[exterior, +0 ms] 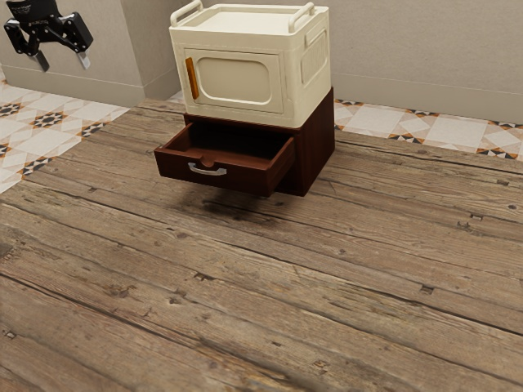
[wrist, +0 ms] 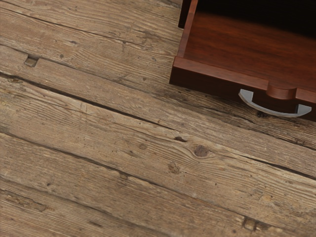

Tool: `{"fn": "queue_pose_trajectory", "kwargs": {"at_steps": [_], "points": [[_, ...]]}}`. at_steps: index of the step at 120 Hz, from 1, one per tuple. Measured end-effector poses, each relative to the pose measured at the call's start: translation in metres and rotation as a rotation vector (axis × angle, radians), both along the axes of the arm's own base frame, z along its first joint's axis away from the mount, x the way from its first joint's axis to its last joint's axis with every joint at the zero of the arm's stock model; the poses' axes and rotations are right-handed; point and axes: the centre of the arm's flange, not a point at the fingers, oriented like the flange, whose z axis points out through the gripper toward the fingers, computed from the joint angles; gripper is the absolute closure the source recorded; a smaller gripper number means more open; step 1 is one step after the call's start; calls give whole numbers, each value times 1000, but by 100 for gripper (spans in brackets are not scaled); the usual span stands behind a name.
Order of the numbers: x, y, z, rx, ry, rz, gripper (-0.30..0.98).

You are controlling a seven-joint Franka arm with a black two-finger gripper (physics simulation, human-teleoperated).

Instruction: Push the drawer handle with one arm to close the drawer

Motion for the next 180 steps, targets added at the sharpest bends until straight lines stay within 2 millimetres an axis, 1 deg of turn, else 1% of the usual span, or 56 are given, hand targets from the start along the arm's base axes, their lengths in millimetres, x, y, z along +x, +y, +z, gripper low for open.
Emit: {"fn": "queue_pose_trajectory", "kwargs": {"at_steps": [16, 22, 26, 28, 30, 33, 35, 41, 45, 50, 52, 55, 57, 63, 68, 72, 75, 80, 84, 88, 89, 92, 94, 99, 103, 110, 116, 124, 130, 136, 141, 146, 154, 158, 165, 172, 180], "points": [[0, 2, 0, -3, -1, 5, 2], [5, 8, 18, 27, -30, 28, 2], [16, 11, 20, 43, -36, 34, 2], [18, 10, 26, 45, -47, 31, 2], [15, 8, 36, 49, -65, 27, 2], [4, -1, 59, 58, -102, 15, 2], [-2, -6, 71, 62, -121, 8, 2], [-16, -17, 93, 59, -159, -6, 2], [-22, -27, 104, 53, -181, -21, 2], [-27, -40, 112, 41, -197, -42, 2], [-28, -44, 114, 36, -200, -50, 2], [-27, -48, 110, 24, -190, -59, 2], [-25, -49, 102, 10, -170, -65, 2], [-23, -48, 68, -41, -90, -74, 2], [-30, -48, 31, -99, -9, -85, 2], [-43, -49, -8, -154, 62, -97, 2], [-57, -51, -42, -195, 112, -105, 2], [-83, -44, -90, -241, 170, -90, 2], [-103, -45, -142, -271, 226, -81, 2], [-117, -50, -191, -270, 275, -80, 2], [-119, -54, -205, -267, 291, -84, 2], [-125, -67, -238, -254, 326, -106, 2], [-127, -74, -254, -242, 341, -119, 2], [-124, -83, -290, -212, 375, -129, 2], [-114, -87, -309, -184, 388, -130, 2], [-75, -89, -325, -118, 380, -127, 2], [-39, -87, -331, -65, 349, -117, 2], [3, -87, -328, -21, 281, -105, 2], [34, -82, -327, 1, 233, -84, 2], [56, -79, -326, 11, 194, -68, 2], [68, -77, -330, 16, 176, -58, 2], [75, -73, -336, 17, 167, -47, 4], [81, -74, -340, 16, 153, -42, 20], [84, -76, -338, 16, 141, -44, 30], [93, -88, -329, 14, 111, -63, 44], [101, -100, -326, 13, 93, -81, 54], [107, -108, -328, 14, 86, -94, 62]]}}
